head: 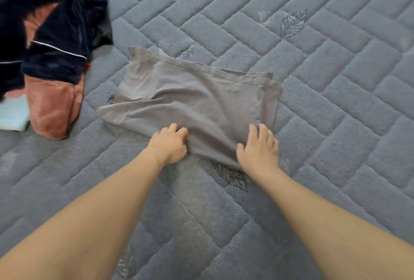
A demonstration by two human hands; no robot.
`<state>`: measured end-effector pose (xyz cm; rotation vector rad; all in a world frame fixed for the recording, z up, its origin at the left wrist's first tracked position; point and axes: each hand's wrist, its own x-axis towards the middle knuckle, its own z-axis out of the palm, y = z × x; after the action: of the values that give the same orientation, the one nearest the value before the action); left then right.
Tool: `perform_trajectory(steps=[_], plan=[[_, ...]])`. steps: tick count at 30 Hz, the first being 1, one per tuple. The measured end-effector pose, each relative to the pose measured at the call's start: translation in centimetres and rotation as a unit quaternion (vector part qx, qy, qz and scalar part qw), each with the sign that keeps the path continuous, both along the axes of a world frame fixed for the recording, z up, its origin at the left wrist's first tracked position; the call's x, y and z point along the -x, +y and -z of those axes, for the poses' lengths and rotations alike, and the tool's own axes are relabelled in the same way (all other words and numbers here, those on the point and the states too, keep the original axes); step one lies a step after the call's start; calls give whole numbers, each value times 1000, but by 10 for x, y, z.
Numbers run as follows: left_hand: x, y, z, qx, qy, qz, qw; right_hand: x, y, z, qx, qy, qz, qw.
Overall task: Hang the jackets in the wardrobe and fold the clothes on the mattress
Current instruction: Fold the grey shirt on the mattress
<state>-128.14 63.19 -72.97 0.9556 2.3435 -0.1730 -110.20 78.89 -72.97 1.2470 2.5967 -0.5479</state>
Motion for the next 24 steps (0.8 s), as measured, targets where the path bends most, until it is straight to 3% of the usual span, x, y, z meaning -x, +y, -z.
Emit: perform_trajectory(steps=[5, 9, 12, 18, 24], plan=[[73, -30, -5, -19, 24, -178, 984, 88, -10, 11, 69, -44, -185, 979], [151, -59, 13, -1, -6, -299, 954, 167, -5, 31, 29, -29, -255, 966], [177, -77, 39, 34, -40, -264, 963, 226, -4, 50, -17, -22, -273, 962], [177, -90, 72, -15, -27, -248, 968, 335, -19, 80, -59, 16, -239, 969], [176, -94, 75, -8, -47, -242, 969, 376, -13, 90, -82, 56, -232, 968]])
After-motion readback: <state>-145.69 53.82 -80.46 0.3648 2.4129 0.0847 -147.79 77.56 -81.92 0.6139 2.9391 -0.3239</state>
